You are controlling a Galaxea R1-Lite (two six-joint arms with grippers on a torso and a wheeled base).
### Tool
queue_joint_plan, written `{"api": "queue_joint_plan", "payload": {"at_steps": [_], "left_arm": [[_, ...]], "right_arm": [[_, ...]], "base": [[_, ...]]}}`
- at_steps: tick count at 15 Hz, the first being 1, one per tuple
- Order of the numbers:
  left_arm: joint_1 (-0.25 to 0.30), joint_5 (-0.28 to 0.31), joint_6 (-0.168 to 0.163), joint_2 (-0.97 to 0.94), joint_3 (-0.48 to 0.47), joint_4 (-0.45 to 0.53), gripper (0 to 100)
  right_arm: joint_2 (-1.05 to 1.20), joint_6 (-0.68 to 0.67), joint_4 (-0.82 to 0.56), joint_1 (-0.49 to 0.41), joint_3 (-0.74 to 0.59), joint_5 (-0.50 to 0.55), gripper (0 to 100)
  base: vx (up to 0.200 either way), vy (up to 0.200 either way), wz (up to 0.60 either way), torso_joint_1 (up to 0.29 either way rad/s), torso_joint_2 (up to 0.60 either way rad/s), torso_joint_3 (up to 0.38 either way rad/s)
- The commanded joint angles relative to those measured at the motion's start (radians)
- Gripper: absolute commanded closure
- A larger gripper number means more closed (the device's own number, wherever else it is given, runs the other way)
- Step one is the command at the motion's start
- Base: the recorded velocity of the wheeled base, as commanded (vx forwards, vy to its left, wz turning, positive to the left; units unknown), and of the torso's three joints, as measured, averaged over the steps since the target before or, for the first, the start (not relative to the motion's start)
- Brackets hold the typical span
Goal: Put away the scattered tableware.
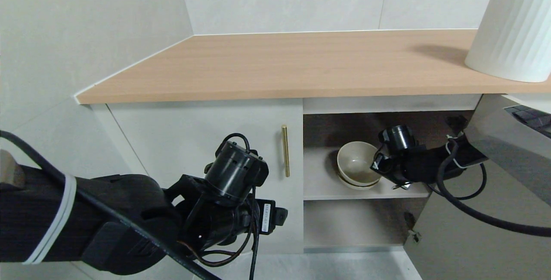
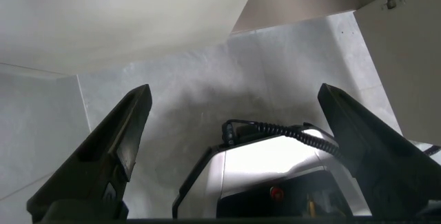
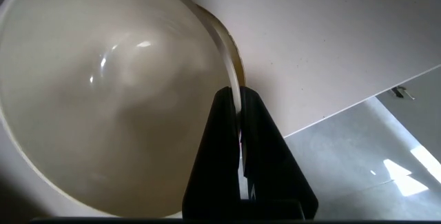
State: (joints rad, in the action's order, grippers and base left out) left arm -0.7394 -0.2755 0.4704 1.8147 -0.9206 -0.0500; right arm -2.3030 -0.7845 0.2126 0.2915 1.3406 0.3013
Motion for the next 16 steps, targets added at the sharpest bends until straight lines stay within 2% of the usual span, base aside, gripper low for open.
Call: {"api": "queue_joint_plan", "payload": {"at_steps": [1,2,9,14,16], "left_arm": [[0.0,-0.001,-0.001,0.002,0.0,-0.001,0],[0.0,-0.001,-0.001,0.002,0.0,-0.001,0],[0.002,-0.001,0.001,-0.003,-0.001,-0.001,0],[0.072,-0.002,-0.001,-0.095,0.011,0.009,0],[0.107,-0.002,-0.009,-0.202,0.031,0.039,0]], "right_arm": [[-0.001,0.001,-0.001,0.002,0.0,-0.001,100],[-0.001,0.001,-0.002,0.003,-0.001,-0.001,0],[0.022,0.002,-0.005,0.005,-0.018,-0.008,0],[0.237,0.117,-0.019,0.069,-0.244,-0.073,0],[0.438,0.275,-0.081,0.109,-0.391,-0.189,0]], "base": [[0.0,0.0,0.0,0.0,0.0,0.0],[0.0,0.0,0.0,0.0,0.0,0.0],[0.0,0.0,0.0,0.0,0.0,0.0],[0.0,0.0,0.0,0.0,0.0,0.0],[0.0,0.0,0.0,0.0,0.0,0.0]]}}
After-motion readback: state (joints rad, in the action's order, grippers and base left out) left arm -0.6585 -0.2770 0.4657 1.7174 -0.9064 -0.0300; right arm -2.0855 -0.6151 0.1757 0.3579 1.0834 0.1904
